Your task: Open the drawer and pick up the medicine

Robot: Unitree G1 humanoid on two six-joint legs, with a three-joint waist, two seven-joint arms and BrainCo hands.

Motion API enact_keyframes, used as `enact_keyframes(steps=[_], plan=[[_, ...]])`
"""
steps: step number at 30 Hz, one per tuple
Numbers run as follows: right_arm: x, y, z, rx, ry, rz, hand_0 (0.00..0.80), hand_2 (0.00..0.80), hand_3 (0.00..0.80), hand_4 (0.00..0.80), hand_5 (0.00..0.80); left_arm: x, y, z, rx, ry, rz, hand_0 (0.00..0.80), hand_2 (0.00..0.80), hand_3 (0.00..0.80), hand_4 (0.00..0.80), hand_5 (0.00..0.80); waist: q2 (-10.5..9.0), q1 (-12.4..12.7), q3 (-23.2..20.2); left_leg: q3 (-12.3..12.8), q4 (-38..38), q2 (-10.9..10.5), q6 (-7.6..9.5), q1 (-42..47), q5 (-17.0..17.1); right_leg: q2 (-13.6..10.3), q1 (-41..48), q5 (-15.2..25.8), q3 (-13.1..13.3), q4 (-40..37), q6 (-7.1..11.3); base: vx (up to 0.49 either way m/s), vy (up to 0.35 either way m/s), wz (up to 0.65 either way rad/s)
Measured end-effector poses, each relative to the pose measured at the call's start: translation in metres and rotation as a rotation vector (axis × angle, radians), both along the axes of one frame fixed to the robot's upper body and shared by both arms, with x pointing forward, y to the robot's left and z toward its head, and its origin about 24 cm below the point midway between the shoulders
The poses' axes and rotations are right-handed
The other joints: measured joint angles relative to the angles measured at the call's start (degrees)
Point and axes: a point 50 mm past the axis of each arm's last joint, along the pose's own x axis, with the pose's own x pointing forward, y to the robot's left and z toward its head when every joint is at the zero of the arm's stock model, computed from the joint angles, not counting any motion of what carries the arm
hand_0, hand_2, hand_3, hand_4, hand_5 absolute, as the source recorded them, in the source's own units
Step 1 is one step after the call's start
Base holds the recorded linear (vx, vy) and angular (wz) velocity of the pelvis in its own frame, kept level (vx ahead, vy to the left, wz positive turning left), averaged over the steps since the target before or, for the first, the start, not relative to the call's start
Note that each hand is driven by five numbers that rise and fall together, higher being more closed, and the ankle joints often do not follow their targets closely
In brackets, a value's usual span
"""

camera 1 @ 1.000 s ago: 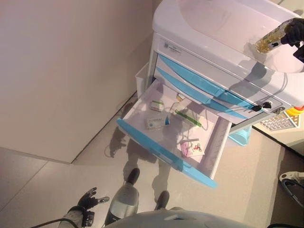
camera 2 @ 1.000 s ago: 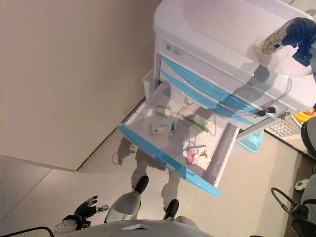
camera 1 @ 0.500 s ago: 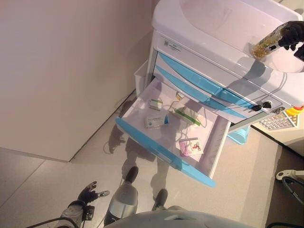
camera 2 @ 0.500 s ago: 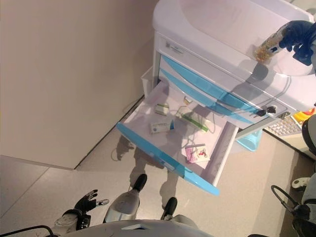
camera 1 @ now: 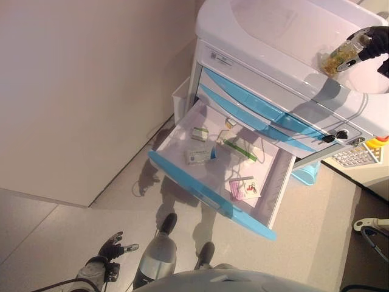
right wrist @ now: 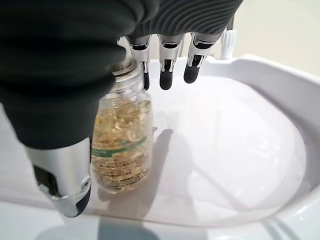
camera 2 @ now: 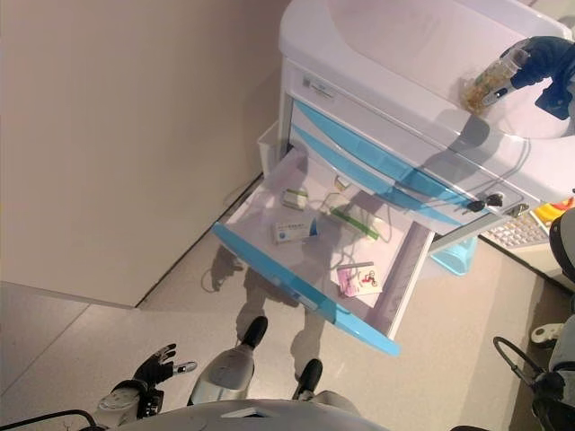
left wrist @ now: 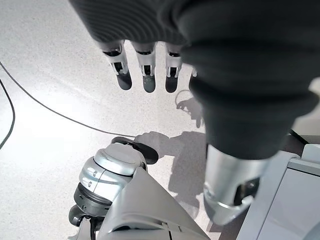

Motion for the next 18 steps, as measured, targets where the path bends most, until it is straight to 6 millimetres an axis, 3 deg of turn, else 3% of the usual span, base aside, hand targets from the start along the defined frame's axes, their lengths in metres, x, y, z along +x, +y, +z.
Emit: enact_keyframes(steps=[7, 18], plan=[[0.001, 0.001, 0.004, -0.028, -0.066, 0.004, 0.000, 0.000, 0.000, 0.000, 0.000, 0.000, 0.000, 0.000, 0.000, 0.000, -0.001, 0.000, 0.000, 0.000, 0.000, 0.000, 0.01, 0.0, 0.0, 0.1, 0.0, 0.0, 0.00, 0.0, 0.0, 0.0, 0.0, 0.0, 0.0, 0.0, -0.01, 0.000, 0.000, 0.00], [-0.003, 0.000, 0.025, 0.046, -0.353, -0.028, 0.000, 0.000, 0.000, 0.000, 0.000, 0.000, 0.000, 0.000, -0.001, 0.001, -0.002, 0.000, 0.000, 0.000, 0.000, 0.000, 0.08, -0.2, 0.0, 0.3, 0.0, 0.0, -0.03, 0.2, 0.0, 0.0, 0.1, 0.0, 0.4, 0.0, -0.03, 0.000, 0.000, 0.00]])
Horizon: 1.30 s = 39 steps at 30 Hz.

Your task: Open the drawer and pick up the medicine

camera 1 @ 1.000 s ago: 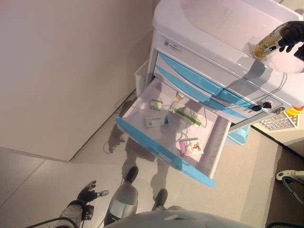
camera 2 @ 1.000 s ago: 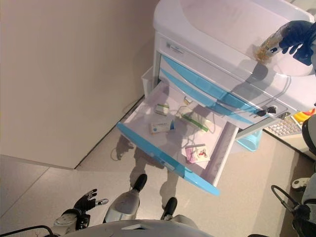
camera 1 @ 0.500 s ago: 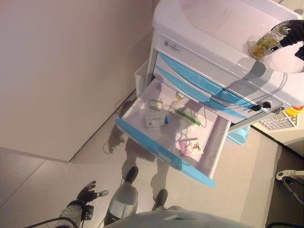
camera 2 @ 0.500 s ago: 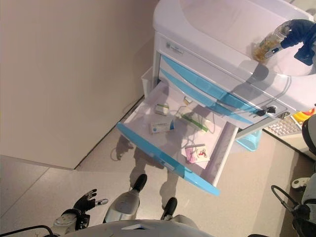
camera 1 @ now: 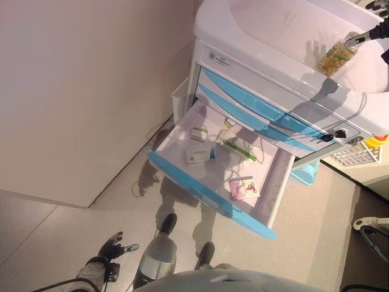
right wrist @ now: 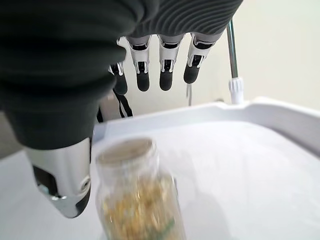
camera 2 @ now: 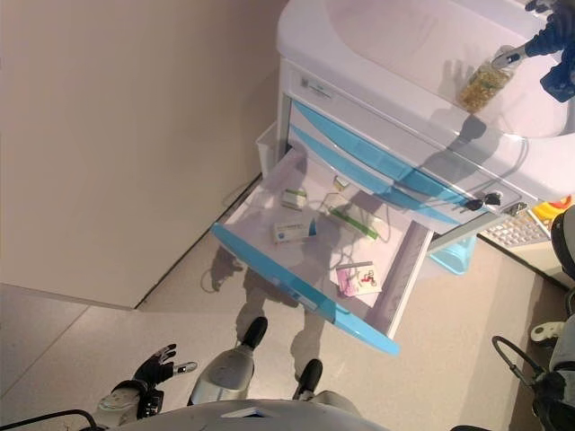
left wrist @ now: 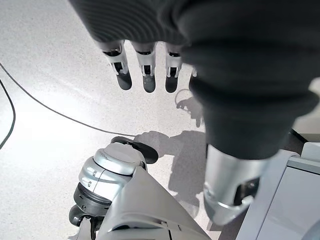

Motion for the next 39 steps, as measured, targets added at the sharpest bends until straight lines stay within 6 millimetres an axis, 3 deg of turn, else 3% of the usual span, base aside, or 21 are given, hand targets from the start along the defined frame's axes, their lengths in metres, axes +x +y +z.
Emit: enact_keyframes(steps=[10, 15, 19, 22, 25, 27, 29, 31, 34, 39], plan=[[-0.010, -0.007, 0.014, 0.070, -0.142, 0.007, 0.000, 0.000, 0.000, 0.000, 0.000, 0.000, -0.002, -0.001, -0.017, 0.009, -0.024, 0.000, 0.000, 0.000, 0.000, 0.000, 0.14, -1.4, 0.0, 1.3, 0.0, 0.1, -0.06, 0.7, -0.2, -0.1, 0.1, 0.0, 1.3, 0.0, -0.04, -0.044, -0.009, -0.07], [-0.026, -0.016, 0.028, 0.165, -0.331, 0.057, 0.000, 0.000, 0.000, 0.000, 0.000, -0.003, -0.005, -0.003, -0.027, 0.028, -0.056, 0.000, 0.000, 0.000, 0.000, 0.000, 0.53, -3.7, -0.2, 3.7, 0.0, 0.1, 0.76, 2.4, -0.5, -0.4, 0.5, 0.3, 4.2, 0.2, -0.17, -0.059, 0.019, -0.24], [-0.037, -0.023, 0.009, 0.232, -0.491, 0.075, 0.000, 0.000, 0.000, 0.000, 0.000, -0.003, -0.010, -0.004, -0.037, 0.036, -0.081, 0.000, 0.000, 0.000, 0.000, 0.000, 1.97, -6.5, -1.4, 6.2, 0.0, 0.1, 1.41, 3.8, -1.3, -0.8, 0.8, 0.5, 6.5, 0.3, 0.20, -0.079, 0.030, -0.29], [-0.046, -0.024, -0.046, 0.328, -0.546, 0.104, 0.000, 0.000, 0.000, 0.000, 0.000, -0.007, -0.014, -0.007, -0.049, 0.047, -0.083, 0.000, 0.000, 0.000, 0.000, 0.000, 3.53, -9.7, -3.1, 7.8, 0.0, 0.0, 1.87, 4.5, -1.8, -1.1, 0.8, 0.7, 8.2, 0.4, 0.51, -0.074, -0.005, -0.30], [-0.055, -0.013, -0.136, 0.441, -0.462, 0.075, 0.000, 0.000, 0.000, 0.000, 0.000, -0.015, -0.022, -0.011, -0.070, 0.066, -0.080, 0.000, 0.000, 0.000, 0.000, 0.000, 5.52, -13.4, -4.7, 9.2, 0.0, 0.1, 1.81, 4.9, -2.2, -0.9, 0.5, 0.8, 10.1, 0.2, 0.58, -0.072, -0.033, -0.36], [-0.066, 0.010, -0.200, 0.552, -0.387, 0.057, 0.000, 0.000, 0.000, 0.000, 0.000, -0.022, -0.031, -0.016, -0.094, 0.084, -0.075, 0.000, 0.000, 0.000, 0.000, 0.000, 6.66, -15.8, -5.3, 10.7, -0.3, 0.8, 1.58, 5.3, -2.9, -0.5, 0.2, 1.0, 11.1, 0.0, 0.35, -0.056, -0.049, -0.41], [-0.090, 0.033, -0.266, 0.652, -0.285, 0.004, 0.000, 0.000, 0.000, 0.000, 0.000, -0.024, -0.044, -0.020, -0.126, 0.089, -0.066, 0.000, 0.000, 0.000, 0.000, 0.000, 7.33, -17.0, -5.8, 12.0, -0.3, 1.2, 1.09, 5.7, -3.4, 0.0, -0.2, 1.0, 12.2, 0.0, 0.27, -0.071, -0.038, -0.40], [-0.114, 0.052, -0.318, 0.745, -0.161, -0.058, 0.000, 0.000, 0.000, 0.000, 0.000, -0.025, -0.057, -0.023, -0.154, 0.090, -0.069, 0.000, 0.000, 0.000, 0.000, 0.000, 7.90, -18.2, -5.9, 13.1, -0.3, 2.0, 0.81, 5.6, -3.6, 0.2, -0.7, 1.2, 12.2, 0.0, 0.07, -0.061, -0.034, -0.30], [-0.141, 0.076, -0.372, 0.809, 0.015, -0.111, 0.000, 0.000, 0.000, 0.000, 0.000, -0.025, -0.059, -0.024, -0.145, 0.085, -0.071, 0.000, 0.000, 0.000, 0.000, 0.000, 7.95, -19.5, -5.9, 14.5, -0.3, 2.7, 0.39, 6.0, -3.8, 0.3, -0.9, 1.4, 12.0, 0.0, -0.19, -0.027, -0.040, -0.25], [-0.180, 0.085, -0.425, 0.795, 0.284, -0.176, 0.000, 0.000, 0.000, 0.000, 0.000, -0.021, -0.059, -0.023, -0.144, 0.075, -0.074, 0.000, 0.000, 0.000, 0.000, 0.000, 7.89, -20.0, -5.9, 14.6, -0.3, 2.9, 0.31, 6.0, -4.0, 0.3, -1.2, 1.5, 11.8, 0.0, -0.20, -0.003, -0.050, -0.03]])
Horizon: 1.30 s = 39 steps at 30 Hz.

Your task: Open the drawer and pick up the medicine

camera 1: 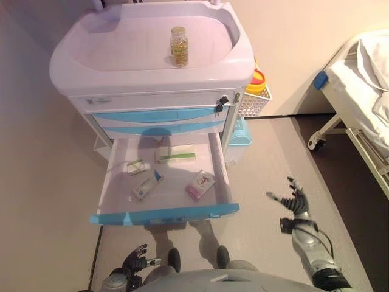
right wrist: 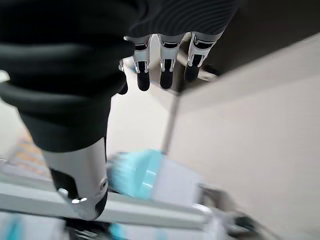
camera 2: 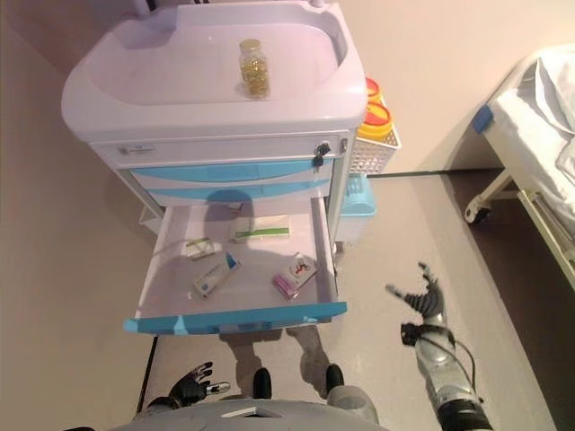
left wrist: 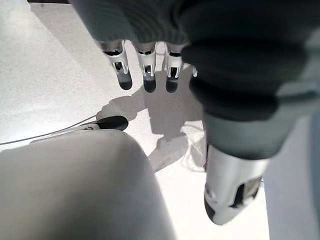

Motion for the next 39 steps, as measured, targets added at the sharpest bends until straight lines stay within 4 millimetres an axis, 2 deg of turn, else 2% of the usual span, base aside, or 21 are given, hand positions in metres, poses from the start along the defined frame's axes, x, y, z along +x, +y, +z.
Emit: enact_keyframes(steps=[6, 9, 12, 13, 15, 18, 21, 24, 28, 34, 39], plan=[[-0.045, 0.013, -0.047, -0.040, 0.304, 0.110, 0.000, 0.000, 0.000, 0.000, 0.000, 0.009, 0.000, 0.003, 0.014, -0.032, -0.063, 0.000, 0.000, 0.000, 0.000, 0.000, 0.20, 0.0, 0.5, -0.1, 0.0, -0.1, 0.06, 0.0, 0.0, -0.1, 0.0, 0.0, -0.1, 0.1, 0.00, 0.000, 0.000, 0.00], [-0.058, 0.015, -0.058, -0.076, 0.404, 0.186, 0.000, 0.000, 0.000, 0.000, 0.000, 0.021, -0.001, 0.006, 0.069, -0.055, -0.197, 0.000, 0.000, 0.000, 0.000, 0.000, 1.37, 0.0, 2.0, -0.1, 0.1, -0.1, 0.22, 0.0, 0.1, -0.1, -0.2, 0.0, 0.0, 0.4, 0.00, -0.051, 0.034, 0.00], [-0.060, 0.011, -0.060, -0.121, 0.449, 0.244, 0.000, 0.000, 0.000, 0.000, 0.000, 0.039, -0.003, 0.013, 0.125, -0.099, -0.340, 0.000, 0.000, 0.000, 0.000, 0.000, 2.94, 0.0, 3.8, 0.1, 0.2, -0.1, 0.16, -0.8, 0.1, -0.1, -1.7, 0.0, 0.2, 1.4, -0.01, -0.082, 0.088, -0.04], [-0.057, 0.008, -0.058, -0.135, 0.448, 0.258, 0.000, 0.000, 0.000, 0.000, 0.000, 0.044, -0.005, 0.016, 0.130, -0.120, -0.365, 0.000, 0.000, 0.000, 0.000, 0.000, 3.53, -0.1, 4.3, 0.1, 0.2, -0.1, 0.10, -1.6, 0.3, -0.1, -2.6, 0.0, 0.2, 1.9, 0.00, -0.090, 0.093, -0.07], [-0.049, 0.002, -0.054, -0.166, 0.434, 0.273, 0.000, 0.000, 0.000, 0.000, 0.000, 0.068, -0.008, 0.027, 0.146, -0.209, -0.389, 0.000, 0.000, 0.000, 0.000, 0.000, 4.47, -0.2, 6.5, 0.4, 0.3, -0.1, 0.25, -2.6, 1.2, -0.1, -4.5, 0.0, 0.3, 3.3, -0.04, -0.123, 0.101, -0.09], [-0.018, -0.005, -0.039, -0.215, 0.358, 0.292, 0.000, 0.000, 0.000, 0.000, 0.000, 0.106, -0.010, 0.053, 0.181, -0.361, -0.429, 0.000, 0.000, 0.000, 0.000, 0.000, 4.94, -0.3, 10.4, 0.9, 2.2, -0.2, 0.45, -5.9, 1.3, 0.0, -8.6, -0.1, 0.4, 6.5, -0.01, -0.127, 0.077, -0.10], [0.016, -0.005, -0.019, -0.251, 0.251, 0.325, 0.000, 0.000, 0.000, 0.000, 0.000, 0.144, -0.005, 0.082, 0.246, -0.459, -0.490, 0.000, 0.000, 0.000, 0.000, 0.000, 4.43, -0.5, 15.4, 1.3, 4.9, -0.5, 0.57, -9.3, 1.3, -0.2, -13.0, -0.7, 0.6, 11.0, -0.33, -0.107, 0.057, -0.06], [0.035, -0.002, -0.005, -0.250, 0.160, 0.338, 0.000, 0.000, 0.000, 0.000, 0.000, 0.167, 0.005, 0.109, 0.315, -0.527, -0.535, 0.000, 0.000, 0.000, 0.000, 0.000, 3.47, -0.2, 18.8, 2.0, 8.5, -1.1, 0.67, -12.5, 0.3, -0.5, -17.9, -2.9, 1.8, 17.5, -0.43, -0.065, 0.046, -0.09], [0.046, 0.004, 0.007, -0.240, 0.087, 0.349, 0.000, 0.000, 0.000, 0.000, 0.000, 0.194, 0.021, 0.147, 0.407, -0.583, -0.565, 0.000, 0.000, 0.000, 0.000, 0.000, 2.22, -0.1, 21.3, 2.8, 15.2, -1.2, 0.20, -18.0, -2.3, -0.7, -24.0, -5.8, 2.9, 24.6, -0.73, -0.022, 0.046, -0.06], [0.052, 0.000, 0.017, -0.250, 0.041, 0.348, 0.000, 0.000, 0.000, 0.000, 0.000, 0.227, 0.027, 0.193, 0.428, -0.646, -0.565, 0.000, 0.000, 0.000, 0.000, 0.000, 2.13, -1.5, 22.0, 2.7, 26.1, -0.8, 0.17, -26.5, -6.2, -0.1, -31.1, -7.5, 4.1, 31.8, -1.15, 0.014, 0.040, -0.07], [0.052, -0.003, 0.021, -0.267, 0.023, 0.341, 0.000, 0.000, 0.000, 0.000, 0.000, 0.251, 0.045, 0.238, 0.451, -0.692, -0.499, 0.000, 0.000, 0.000, 0.000, 0.000, 1.87, -3.2, 22.4, 2.3, 32.8, -0.8, 0.32, -32.6, -8.6, 0.5, -36.4, -7.8, 5.3, 36.1, -0.87, 0.012, 0.042, -0.12]])
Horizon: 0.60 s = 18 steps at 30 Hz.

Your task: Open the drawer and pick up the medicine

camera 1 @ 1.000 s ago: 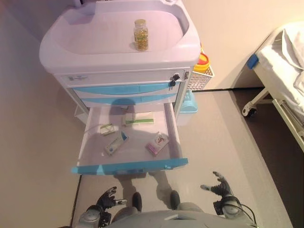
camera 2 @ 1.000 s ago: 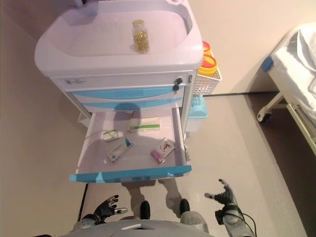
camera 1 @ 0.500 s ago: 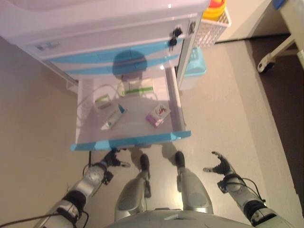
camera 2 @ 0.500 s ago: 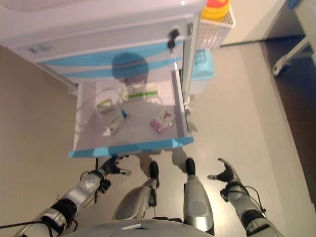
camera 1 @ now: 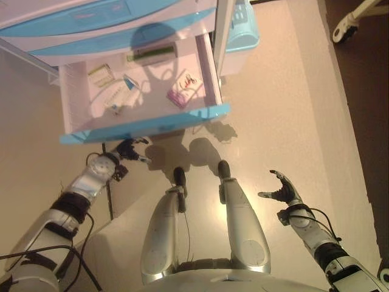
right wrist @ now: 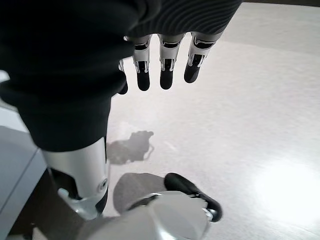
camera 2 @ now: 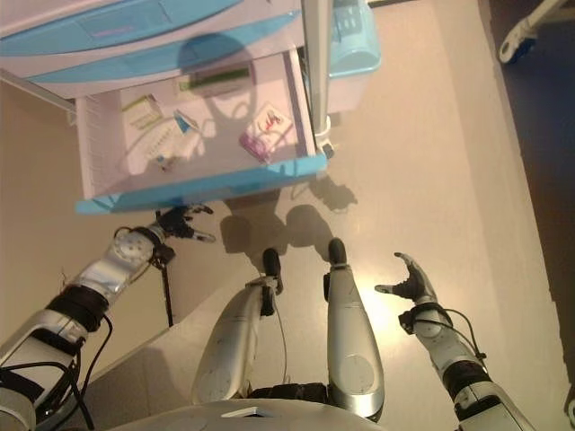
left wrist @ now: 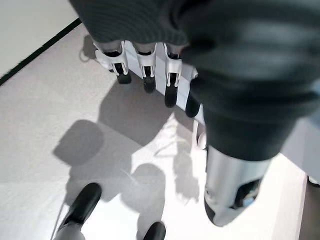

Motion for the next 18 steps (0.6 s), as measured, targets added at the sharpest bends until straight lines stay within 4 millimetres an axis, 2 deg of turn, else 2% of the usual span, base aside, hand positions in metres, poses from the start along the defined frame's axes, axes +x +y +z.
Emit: enact_keyframes(steps=[4, 11, 14, 17, 18], plan=[[-0.004, 0.001, -0.002, 0.003, 0.004, 0.003, 0.000, 0.000, 0.000, 0.000, 0.000, 0.016, 0.018, 0.033, 0.001, -0.054, 0.076, 0.000, 0.000, 0.000, 0.000, 0.000, -0.26, -1.3, 0.2, -0.2, 3.6, 0.0, 0.08, -2.6, -1.1, 0.5, -2.4, -0.1, 0.9, 2.1, 0.10, 0.028, 0.064, -0.11], [-0.006, 0.000, -0.001, 0.001, 0.007, 0.023, 0.000, 0.000, 0.000, 0.000, 0.000, 0.031, 0.071, 0.089, -0.049, -0.104, 0.352, 0.000, 0.000, 0.000, 0.000, 0.000, -0.77, -3.6, 0.4, -0.2, 7.7, 0.0, 0.18, -5.4, -2.6, 1.5, -5.3, -0.1, 2.5, 4.8, 0.27, 0.077, 0.072, -0.12], [-0.006, 0.002, -0.001, -0.013, 0.012, 0.059, 0.000, 0.000, 0.000, 0.000, 0.000, 0.029, 0.093, 0.121, -0.068, -0.216, 0.524, 0.000, 0.000, 0.000, 0.000, 0.000, -0.89, -4.7, 0.5, -0.5, 9.3, 0.2, 0.08, -6.0, -3.4, 2.1, -5.6, -0.2, 2.8, 5.6, 0.34, -0.026, 0.018, -0.12], [-0.007, 0.006, -0.001, 0.007, -0.006, 0.079, 0.000, 0.000, 0.000, 0.000, 0.000, 0.025, 0.107, 0.159, -0.062, -0.399, 0.668, 0.000, 0.000, 0.000, 0.000, 0.000, -1.06, -5.4, 0.4, -0.4, 10.4, 0.6, -0.07, -6.8, -4.0, 2.6, -6.3, -0.2, 3.0, 6.1, 0.32, -0.022, -0.002, -0.09], [-0.007, 0.008, -0.002, 0.011, -0.006, 0.083, 0.000, 0.000, 0.000, 0.000, 0.000, 0.023, 0.110, 0.157, -0.055, -0.413, 0.698, 0.000, 0.000, 0.000, 0.000, 0.000, -1.07, -5.5, 0.4, -0.3, 10.4, 0.7, -0.07, -6.9, -4.0, 2.7, -6.4, -0.2, 3.1, 6.1, 0.31, -0.003, -0.007, -0.08]])
